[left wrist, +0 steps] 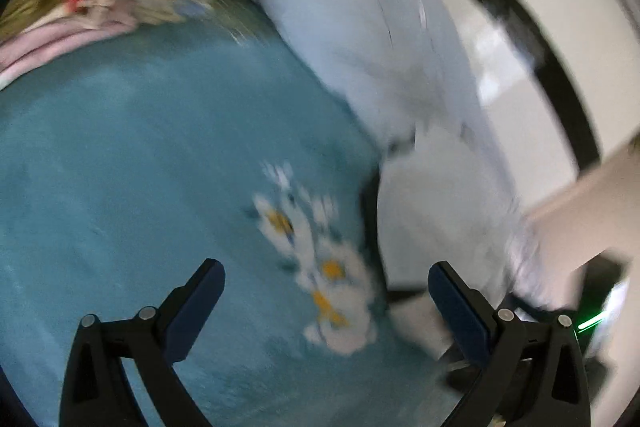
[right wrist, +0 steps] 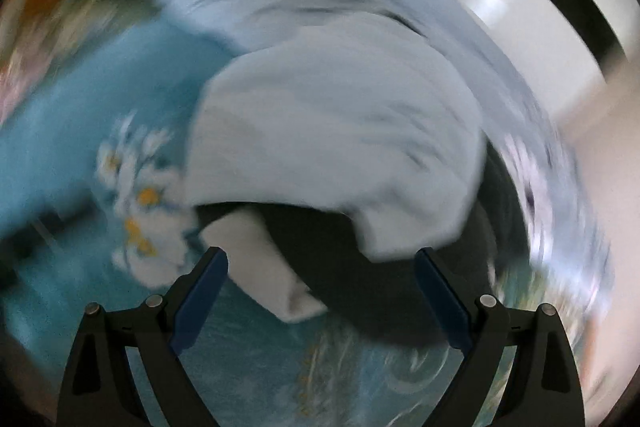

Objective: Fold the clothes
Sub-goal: 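Grasp the light-blue t-shirt on the pile with the right gripper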

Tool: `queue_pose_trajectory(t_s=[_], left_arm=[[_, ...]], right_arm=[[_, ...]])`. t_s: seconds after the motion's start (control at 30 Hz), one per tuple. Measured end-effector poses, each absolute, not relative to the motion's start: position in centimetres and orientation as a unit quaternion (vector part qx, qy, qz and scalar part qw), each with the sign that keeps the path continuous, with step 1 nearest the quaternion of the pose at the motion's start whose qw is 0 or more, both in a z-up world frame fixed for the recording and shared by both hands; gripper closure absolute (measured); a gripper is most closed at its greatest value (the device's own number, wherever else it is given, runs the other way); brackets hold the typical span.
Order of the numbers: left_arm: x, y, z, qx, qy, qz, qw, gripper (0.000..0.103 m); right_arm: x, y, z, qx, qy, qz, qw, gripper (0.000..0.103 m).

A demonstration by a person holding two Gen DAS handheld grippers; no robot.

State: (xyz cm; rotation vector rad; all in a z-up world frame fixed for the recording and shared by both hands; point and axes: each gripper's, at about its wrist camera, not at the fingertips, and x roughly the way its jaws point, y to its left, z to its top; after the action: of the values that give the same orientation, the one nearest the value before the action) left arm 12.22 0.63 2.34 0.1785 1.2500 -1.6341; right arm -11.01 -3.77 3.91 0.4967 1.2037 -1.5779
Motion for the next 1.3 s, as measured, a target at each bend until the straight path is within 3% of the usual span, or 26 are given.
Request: queue_pose_trajectory(t_s=[0.13, 0.33, 0.4, 0.43, 0.5, 0.57, 0.63, 0.8, 1.1, 1.3], left_arm=[[15.8, 2.2, 3.1, 0.053, 0.521, -0.665, 0.533, 0.0], [18.8, 3.9, 2.8, 0.009, 0.556, -0.637, 0.534, 0.0], [19.2, 4.3, 3.0, 0.01, 0.553, -0.638, 0.536, 0.0], [19.3, 4.4, 3.1, 0.008, 0.552, -0.64, 0.535, 0.0], [19.3, 4.6, 3.4, 0.003, 0.553, -0.644, 0.529, 0.0], [19.2, 4.8, 3.6, -0.003, 0.556, -0.648, 0.521, 0.0], [18.7, 4.9, 3.5, -0.004, 0.561, -0.652, 0.511, 0.0], [16.9, 4.9, 2.5, 0.004, 0.582, -0.658, 0.478, 0.0], [15.3, 4.5, 1.4, 0.008, 0.607, -0.653, 0.453, 0.0], [13.6, 4.2, 0.9, 0.017, 0.619, -0.656, 0.432, 0.0]], right_arm=[[-7.5, -5.8, 2.3, 0.144, 0.531, -0.626, 0.552, 0.009], [-4.9, -8.8, -1.0, 0.145, 0.541, -0.621, 0.549, 0.011], [-4.6, -9.7, -1.7, 0.138, 0.556, -0.629, 0.526, 0.025], [-4.9, -9.9, -1.6, 0.139, 0.558, -0.634, 0.516, 0.042], [-5.8, -9.7, -1.0, 0.148, 0.554, -0.641, 0.51, 0.056], [-7.0, -9.0, 0.3, 0.157, 0.547, -0.644, 0.512, 0.077], [-7.8, -8.0, 2.1, 0.165, 0.528, -0.65, 0.52, 0.081], [-8.9, -5.4, 6.0, 0.191, 0.48, -0.662, 0.543, 0.082], [-10.4, -6.5, 6.0, 0.245, 0.448, -0.651, 0.561, 0.08], [-10.2, -7.4, 4.8, 0.281, 0.44, -0.639, 0.565, 0.072]])
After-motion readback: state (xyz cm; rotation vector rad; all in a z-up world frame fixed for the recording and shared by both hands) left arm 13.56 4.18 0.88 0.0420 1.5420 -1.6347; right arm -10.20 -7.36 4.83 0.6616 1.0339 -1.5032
